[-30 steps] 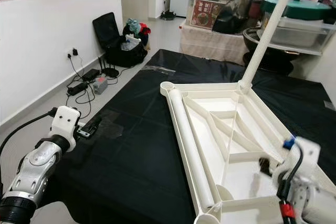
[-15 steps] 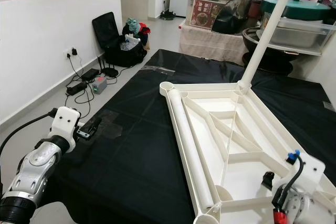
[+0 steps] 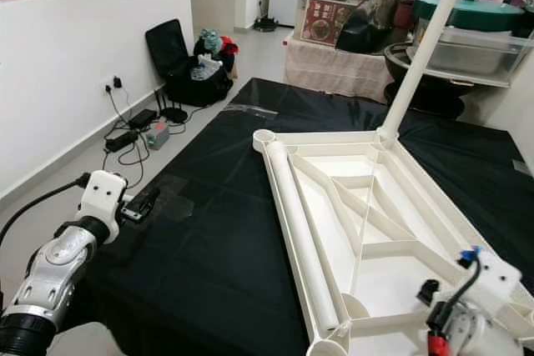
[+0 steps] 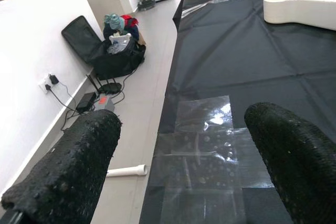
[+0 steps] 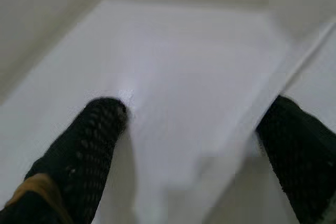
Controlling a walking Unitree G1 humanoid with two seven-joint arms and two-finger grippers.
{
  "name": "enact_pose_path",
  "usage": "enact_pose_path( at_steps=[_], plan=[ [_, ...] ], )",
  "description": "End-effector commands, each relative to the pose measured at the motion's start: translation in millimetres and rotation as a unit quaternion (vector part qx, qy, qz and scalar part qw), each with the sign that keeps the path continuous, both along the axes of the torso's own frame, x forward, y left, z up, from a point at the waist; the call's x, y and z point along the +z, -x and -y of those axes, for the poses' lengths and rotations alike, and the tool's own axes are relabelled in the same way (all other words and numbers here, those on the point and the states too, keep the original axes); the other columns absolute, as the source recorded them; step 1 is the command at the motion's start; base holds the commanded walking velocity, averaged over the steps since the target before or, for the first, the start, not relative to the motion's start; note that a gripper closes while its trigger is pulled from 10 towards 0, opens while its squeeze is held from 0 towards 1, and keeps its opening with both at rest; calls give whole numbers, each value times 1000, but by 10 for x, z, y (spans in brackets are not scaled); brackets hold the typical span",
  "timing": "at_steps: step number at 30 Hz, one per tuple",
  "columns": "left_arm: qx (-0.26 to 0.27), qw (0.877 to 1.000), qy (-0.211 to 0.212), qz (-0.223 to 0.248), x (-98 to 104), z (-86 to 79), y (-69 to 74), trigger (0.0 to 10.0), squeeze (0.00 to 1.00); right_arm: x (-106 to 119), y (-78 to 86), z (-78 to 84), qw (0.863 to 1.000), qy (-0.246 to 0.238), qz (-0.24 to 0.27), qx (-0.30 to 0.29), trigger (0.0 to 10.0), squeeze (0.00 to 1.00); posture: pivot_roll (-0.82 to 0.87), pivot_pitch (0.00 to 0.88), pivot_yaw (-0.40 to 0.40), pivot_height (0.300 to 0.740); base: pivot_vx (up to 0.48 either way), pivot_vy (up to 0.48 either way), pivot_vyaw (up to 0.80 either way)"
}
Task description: Building children table
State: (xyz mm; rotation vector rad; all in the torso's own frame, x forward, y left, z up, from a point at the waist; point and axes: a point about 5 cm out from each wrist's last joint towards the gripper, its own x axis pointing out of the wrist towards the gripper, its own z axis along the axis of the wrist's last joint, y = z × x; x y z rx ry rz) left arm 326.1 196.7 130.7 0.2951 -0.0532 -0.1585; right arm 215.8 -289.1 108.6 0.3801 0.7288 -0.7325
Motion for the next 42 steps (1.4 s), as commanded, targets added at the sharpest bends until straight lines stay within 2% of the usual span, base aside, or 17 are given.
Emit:
enact_pose_path(
  at_steps=[1, 4, 6, 7, 9, 10, 12, 17, 19, 20, 22, 25, 26, 29, 31, 40, 42],
  plan=[
    [1, 1000, -10, -11, -33, -9, 2, 10000, 0, -60, -91, -106, 999, -23, 4, 42, 10000, 0, 10, 0, -118, 740, 0, 0, 0],
    [3, 1000, -11, -12, -32, -22, 5, 10000, 0, -90, -117, -117, 998, -24, 3, 52, 10000, 0, 16, 0, -122, 740, 0, 0, 0],
    [5, 1000, -11, -12, -33, -36, 10, 10000, 0, -126, -153, -139, 997, -24, 1, 73, 8588, 0, 19, 0, -125, 740, 0, 0, 0],
    [6, 1000, -12, -13, -35, -45, 15, 10000, 0, -159, -176, -156, 996, -27, 1, 87, 5373, 0, 19, 0, -125, 740, 0, 0, 0],
    [6, 1000, -12, -13, -35, -45, 15, 10000, 0, -159, -176, -156, 996, -27, 1, 87, 5373, 0, 19, 0, -125, 740, 0, 0, 0],
    [7, 1000, -12, -13, -40, -48, 23, 10000, 0, -178, -216, -194, 992, -24, 7, 126, 353, 0, 22, 0, -128, 740, 0, 0, 0],
    [7, 1000, -13, -14, -45, -49, 28, 10000, 0, -188, -250, -243, 986, -23, 17, 167, 0, 0, 22, 0, -128, 740, 0, 0, 0],
    [8, 1000, -14, -15, -45, -53, 34, 10000, 0, -155, -305, -349, 965, -9, 46, 258, 0, 0, 27, 0, -126, 740, 0, 0, 0],
    [7, 1000, -16, -15, -38, -55, 30, 10000, 0, -101, -324, -448, 935, 26, 62, 348, 0, 0, 27, 0, -118, 740, 0, 0, 0],
    [7, 1000, -16, -15, -38, -55, 30, 10000, 0, -101, -324, -448, 935, 26, 62, 348, 0, 0, 27, 0, -118, 740, 0, 0, 0],
    [4, 1000, -18, -14, -31, -53, 25, 10000, 0, -80, -305, -545, 894, 66, 70, 438, 0, 0, 29, 0, -118, 740, 0, 0, 0],
    [4, 1000, -19, -14, -29, -52, 23, 10000, 0, -85, -286, -579, 877, 75, 71, 469, 0, 0, 29, 0, -116, 740, 0, 0, 0],
    [3, 1000, -19, -14, -27, -54, 21, 10000, 0, -87, -259, -603, 854, 90, 71, 508, 0, 0, 31, 0, -117, 740, 0, 0, 0],
    [3, 1000, -20, -15, -26, -59, 19, 10000, 0, -89, -235, -617, 834, 101, 70, 538, 0, 0, 30, 0, -116, 740, 0, 0, 0],
    [3, 1000, -20, -16, -27, -72, 17, 10000, 0, -82, -232, -583, 799, 133, 66, 582, 0, 0, 31, 0, -117, 740, 0, 0, 0],
    [3, 1000, -21, -20, -30, -91, 14, 10000, 0, -56, -332, -450, 796, 172, 64, 577, 0, 0, 35, 0, -112, 740, 0, 0, 0],
    [3, 1000, -22, -21, -31, -90, 11, 10000, 0, -59, -371, -367, 805, 190, 50, 560, 9059, 0, 34, 0, -110, 740, 0, 0, 0]
  ],
)
